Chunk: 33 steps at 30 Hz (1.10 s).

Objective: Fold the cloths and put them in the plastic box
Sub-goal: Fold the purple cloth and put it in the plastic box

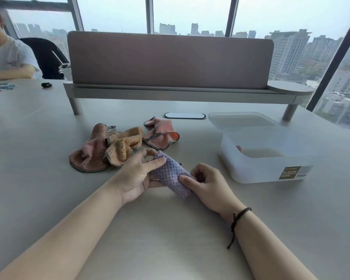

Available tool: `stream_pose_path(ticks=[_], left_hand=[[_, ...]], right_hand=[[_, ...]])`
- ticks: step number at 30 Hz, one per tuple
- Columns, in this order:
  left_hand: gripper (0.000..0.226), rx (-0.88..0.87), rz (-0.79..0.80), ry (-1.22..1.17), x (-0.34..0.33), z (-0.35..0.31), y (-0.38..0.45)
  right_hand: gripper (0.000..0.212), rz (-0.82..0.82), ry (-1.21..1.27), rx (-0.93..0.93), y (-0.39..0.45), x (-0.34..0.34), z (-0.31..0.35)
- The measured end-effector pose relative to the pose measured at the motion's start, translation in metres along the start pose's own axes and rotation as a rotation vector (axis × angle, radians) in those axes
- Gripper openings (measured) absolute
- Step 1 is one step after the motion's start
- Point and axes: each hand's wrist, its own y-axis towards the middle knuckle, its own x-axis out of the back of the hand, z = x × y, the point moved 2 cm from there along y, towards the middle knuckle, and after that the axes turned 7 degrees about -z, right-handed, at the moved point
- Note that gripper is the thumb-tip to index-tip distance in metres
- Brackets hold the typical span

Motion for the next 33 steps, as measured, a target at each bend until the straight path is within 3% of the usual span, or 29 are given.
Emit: stream_pose_path(ticks=[7, 12, 19, 23, 27, 30, 33], left_hand=[[0.025, 0.040, 0.215, -0.215, -0.028, -0.009, -0.003], [0.039, 0.010, 0.292, -0.062, -0.065, -0.029, 0.018], [0.021, -0.100, 0.227, 0.255, -0.162, -0.070, 0.069], [0.020, -0.190, 0.167, 0.548, -0.211, -0.076, 0.111], [0.025, -0.337, 0.149, 0.970, -0.246, -0.067, 0.144], [0.023, -0.446, 0.228, 1.321, -0.264, -0.051, 0.155], [0.013, -0.476, 0.336, 1.529, -0.274, -0.030, 0.162]], right_hand=[[0.030, 0.113, 0.624, -0.244, -0.023, 0.014, 0.016], [0.029, 0.025, 0.569, -0.216, -0.025, 0.053, 0.034], [0.036, -0.224, 0.153, -0.071, 0.013, 0.150, 0.043], [0.031, -0.220, -0.056, -0.046, 0.045, 0.191, 0.023], [0.016, -0.039, -0.324, -0.147, 0.080, 0.209, -0.008], [0.011, 0.169, -0.579, -0.173, 0.098, 0.209, -0.017], [0.029, 0.447, -0.796, -0.199, 0.108, 0.201, -0.020]])
